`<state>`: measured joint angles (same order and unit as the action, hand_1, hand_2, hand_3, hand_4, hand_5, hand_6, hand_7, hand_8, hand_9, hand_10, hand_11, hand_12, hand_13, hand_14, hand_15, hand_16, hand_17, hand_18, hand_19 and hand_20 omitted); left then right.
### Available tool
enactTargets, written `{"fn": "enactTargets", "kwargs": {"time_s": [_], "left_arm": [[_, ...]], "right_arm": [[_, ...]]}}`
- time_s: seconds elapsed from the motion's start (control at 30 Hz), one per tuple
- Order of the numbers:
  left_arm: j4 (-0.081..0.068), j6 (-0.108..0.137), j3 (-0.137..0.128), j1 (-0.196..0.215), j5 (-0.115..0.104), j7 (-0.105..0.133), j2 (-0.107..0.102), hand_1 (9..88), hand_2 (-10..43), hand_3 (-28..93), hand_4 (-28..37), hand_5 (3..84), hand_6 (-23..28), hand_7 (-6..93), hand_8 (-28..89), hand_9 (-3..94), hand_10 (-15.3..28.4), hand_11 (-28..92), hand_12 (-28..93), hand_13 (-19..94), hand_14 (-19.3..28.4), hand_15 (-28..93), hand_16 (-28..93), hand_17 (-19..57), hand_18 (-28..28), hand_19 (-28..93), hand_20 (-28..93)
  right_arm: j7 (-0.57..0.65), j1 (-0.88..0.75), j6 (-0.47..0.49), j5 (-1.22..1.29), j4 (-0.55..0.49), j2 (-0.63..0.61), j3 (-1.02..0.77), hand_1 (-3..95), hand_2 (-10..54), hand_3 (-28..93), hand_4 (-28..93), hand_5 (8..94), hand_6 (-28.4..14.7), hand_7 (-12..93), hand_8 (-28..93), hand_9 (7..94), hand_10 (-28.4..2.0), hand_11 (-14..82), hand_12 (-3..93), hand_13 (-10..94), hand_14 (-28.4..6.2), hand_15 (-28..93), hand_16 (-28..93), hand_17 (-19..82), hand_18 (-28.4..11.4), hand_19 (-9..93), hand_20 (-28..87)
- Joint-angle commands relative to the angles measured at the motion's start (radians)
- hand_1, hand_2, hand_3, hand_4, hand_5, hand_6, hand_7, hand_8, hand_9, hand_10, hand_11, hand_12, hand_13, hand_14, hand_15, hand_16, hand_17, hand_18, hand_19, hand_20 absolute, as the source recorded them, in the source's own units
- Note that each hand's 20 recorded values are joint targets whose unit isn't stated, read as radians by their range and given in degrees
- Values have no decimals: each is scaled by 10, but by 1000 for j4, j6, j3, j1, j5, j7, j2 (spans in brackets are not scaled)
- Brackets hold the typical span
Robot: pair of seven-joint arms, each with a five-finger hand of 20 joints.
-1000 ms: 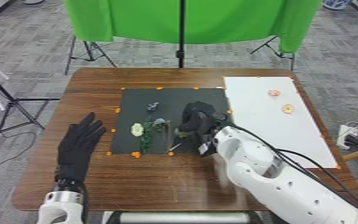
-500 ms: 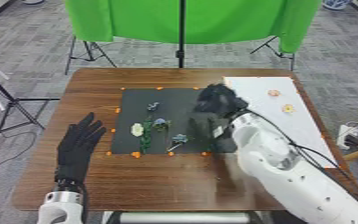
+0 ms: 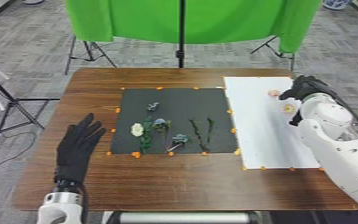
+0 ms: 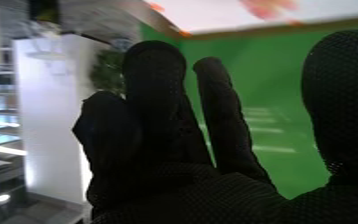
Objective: Arrange flowers
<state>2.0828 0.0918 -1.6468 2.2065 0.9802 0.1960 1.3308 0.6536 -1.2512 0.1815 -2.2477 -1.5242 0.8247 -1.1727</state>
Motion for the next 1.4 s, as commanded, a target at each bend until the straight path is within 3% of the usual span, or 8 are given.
{"fn": "enactTargets", "kwargs": {"time_s": [0.03,0.33,0.43,0.5,0.63,0.87,1.4], "left_arm": [[-2,-5,-2,22,1,-10,12,155,28,643,-283,350,45,77,-52,345,121,139,126,250,172,212,-1,-6,127,109,176],[-1,-1,-1,22,0,-14,13,154,28,646,-283,350,44,78,-52,346,121,139,125,250,172,213,-1,-7,127,110,176],[-3,-6,-1,18,2,-15,12,154,28,647,-283,350,45,78,-52,346,122,139,125,250,172,213,-2,-7,127,110,176],[-3,-6,-1,16,1,-15,11,155,29,646,-283,351,45,78,-52,346,121,140,126,249,172,213,-2,-7,127,110,176],[-3,-5,-2,16,0,-18,9,155,29,644,-283,351,45,77,-52,346,121,139,125,250,172,213,-2,-7,127,110,176],[-6,-15,2,14,2,-17,11,154,29,647,-283,351,45,78,-52,346,122,140,126,249,173,214,-2,-7,127,110,176],[-9,-21,8,9,1,-14,8,154,30,645,-283,351,46,77,-52,346,122,141,125,248,172,212,-3,-8,127,111,176]], "right_arm": [[-11,-40,-83,24,62,21,5,329,-95,684,-184,512,-7,115,-72,567,-180,112,202,750,-99,673,310,561,-161,932,537],[-79,-82,-205,132,36,16,6,437,-95,691,-223,658,21,181,-96,783,-117,211,214,850,-45,667,318,633,-131,932,607],[-93,-81,-267,102,24,10,30,562,-95,565,-207,749,13,206,58,887,-93,126,349,875,-32,658,325,650,-125,932,621],[-110,-87,-309,96,-5,4,37,589,-95,572,-213,784,8,217,85,922,-83,102,380,888,-27,651,329,662,-122,932,625],[-153,-113,-352,123,-118,-14,54,605,-95,591,-211,809,7,229,100,936,-78,124,387,906,-20,647,331,678,-114,932,626],[-227,-99,-304,185,-252,-12,164,603,-95,598,-211,813,7,230,104,937,-80,137,386,910,-18,644,337,683,-112,932,631],[-312,43,-304,155,-218,83,391,590,-95,610,-214,804,12,241,99,932,-77,105,408,904,-15,644,344,676,-111,932,635]]}}
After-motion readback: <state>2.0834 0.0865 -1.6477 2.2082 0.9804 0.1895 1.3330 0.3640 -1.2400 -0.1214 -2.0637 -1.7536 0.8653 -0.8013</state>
